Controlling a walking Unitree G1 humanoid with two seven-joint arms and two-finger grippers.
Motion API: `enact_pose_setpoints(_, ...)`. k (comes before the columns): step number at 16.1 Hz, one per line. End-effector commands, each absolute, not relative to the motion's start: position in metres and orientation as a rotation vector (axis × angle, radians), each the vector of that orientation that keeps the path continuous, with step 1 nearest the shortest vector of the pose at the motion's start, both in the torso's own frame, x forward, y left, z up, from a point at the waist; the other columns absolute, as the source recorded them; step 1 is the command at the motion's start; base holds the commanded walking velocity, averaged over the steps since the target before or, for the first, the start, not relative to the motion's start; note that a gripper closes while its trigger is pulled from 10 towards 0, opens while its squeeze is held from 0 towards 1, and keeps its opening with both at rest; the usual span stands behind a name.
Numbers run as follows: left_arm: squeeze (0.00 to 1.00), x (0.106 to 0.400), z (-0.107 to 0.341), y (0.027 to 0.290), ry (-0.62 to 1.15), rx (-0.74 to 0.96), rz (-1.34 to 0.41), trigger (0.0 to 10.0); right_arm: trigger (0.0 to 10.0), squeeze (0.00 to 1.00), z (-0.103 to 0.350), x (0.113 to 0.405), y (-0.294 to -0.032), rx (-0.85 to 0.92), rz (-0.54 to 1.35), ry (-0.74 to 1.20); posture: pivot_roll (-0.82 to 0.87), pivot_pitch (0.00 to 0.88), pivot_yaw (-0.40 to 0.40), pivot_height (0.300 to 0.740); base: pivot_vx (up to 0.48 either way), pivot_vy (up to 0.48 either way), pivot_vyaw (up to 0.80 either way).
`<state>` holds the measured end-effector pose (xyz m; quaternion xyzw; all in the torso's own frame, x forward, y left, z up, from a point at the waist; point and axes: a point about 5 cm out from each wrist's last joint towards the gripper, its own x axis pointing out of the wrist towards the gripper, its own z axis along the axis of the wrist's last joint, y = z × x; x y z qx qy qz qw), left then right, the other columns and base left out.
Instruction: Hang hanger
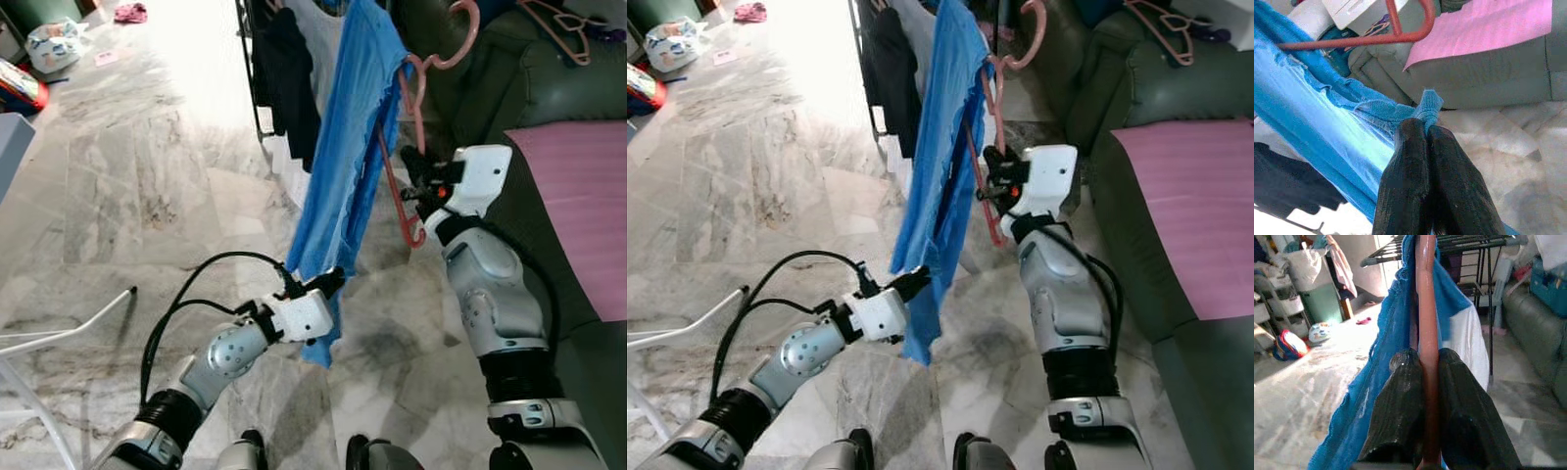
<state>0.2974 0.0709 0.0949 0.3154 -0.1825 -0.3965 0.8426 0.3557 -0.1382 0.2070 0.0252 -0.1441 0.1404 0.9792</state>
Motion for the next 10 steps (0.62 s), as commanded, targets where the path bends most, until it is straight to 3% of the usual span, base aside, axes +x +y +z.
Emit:
enact_pose_setpoints(1, 0.32, 0.291, 0.087, 0.070, -0.351, 0.628, -0.854, 10.0, 10.0, 0.00, 0.217, 0.355, -0.129, 0.003, 0.321, -0.358, 0.03, 0.225, -0.006, 0.740, 0.000, 0.000, 0.00)
enact_pose_setpoints(2, 0.32, 0.291, 0.087, 0.070, -0.351, 0.623, -0.855, 10.0, 10.0, 0.00, 0.217, 0.355, -0.128, -0.003, 0.325, -0.359, 0.03, 0.225, -0.007, 0.740, 0.000, 0.000, 0.00)
enact_pose_setpoints(3, 1.00, 0.290, 0.088, 0.067, -0.352, 0.607, -0.871, 10.0, 10.0, 0.00, 0.215, 0.354, -0.126, -0.001, 0.333, -0.370, 0.03, 0.225, -0.009, 0.740, 0.000, 0.000, 0.00)
enact_pose_setpoints(10, 1.00, 0.288, 0.085, 0.060, -0.318, 0.556, -0.911, 10.0, 10.0, 0.00, 0.207, 0.347, -0.113, 0.012, 0.463, -0.394, 0.03, 0.220, -0.003, 0.740, 0.000, 0.000, 0.00)
